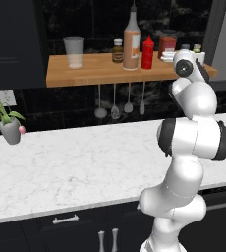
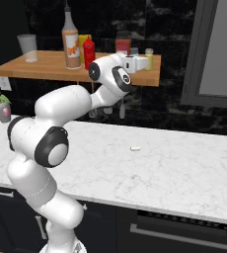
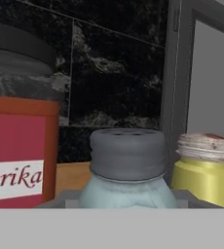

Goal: Put the shaker and condiment bottle from the counter next to their counterparts in the cabinet.

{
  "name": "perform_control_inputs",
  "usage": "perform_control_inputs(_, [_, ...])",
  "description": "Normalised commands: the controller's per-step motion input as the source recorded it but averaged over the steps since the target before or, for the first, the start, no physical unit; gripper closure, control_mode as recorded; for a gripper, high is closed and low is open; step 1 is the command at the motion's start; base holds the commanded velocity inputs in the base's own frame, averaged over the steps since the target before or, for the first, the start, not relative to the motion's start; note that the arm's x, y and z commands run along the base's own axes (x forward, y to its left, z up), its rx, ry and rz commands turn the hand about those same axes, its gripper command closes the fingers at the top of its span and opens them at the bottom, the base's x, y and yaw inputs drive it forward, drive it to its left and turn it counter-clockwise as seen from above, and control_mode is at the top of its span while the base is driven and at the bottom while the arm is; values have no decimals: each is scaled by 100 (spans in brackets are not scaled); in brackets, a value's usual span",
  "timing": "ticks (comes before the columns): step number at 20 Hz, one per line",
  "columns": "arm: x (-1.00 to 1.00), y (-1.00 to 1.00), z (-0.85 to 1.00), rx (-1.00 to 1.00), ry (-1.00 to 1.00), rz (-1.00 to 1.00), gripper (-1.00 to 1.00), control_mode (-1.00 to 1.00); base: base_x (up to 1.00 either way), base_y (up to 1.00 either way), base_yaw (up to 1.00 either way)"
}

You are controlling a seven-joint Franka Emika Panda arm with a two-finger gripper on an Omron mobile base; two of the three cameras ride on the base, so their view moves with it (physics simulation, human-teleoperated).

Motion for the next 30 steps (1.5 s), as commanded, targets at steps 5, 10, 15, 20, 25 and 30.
perform_control_inputs(5, [19,0,-22,0,0,4,100,-100,0,0,0])
perform_control_inputs(10, [7,0,-26,0,0,3,-100,-100,0,0,0])
perform_control_inputs(15, [-1,0,-3,0,0,1,-100,-100,0,0,0])
perform_control_inputs(20, [-40,7,0,0,0,0,-100,-100,0,0,0])
perform_control_inputs(25, [-69,31,4,0,0,0,-100,-100,0,0,0])
perform_control_inputs(30, [-88,46,15,0,0,0,-100,-100,0,0,0])
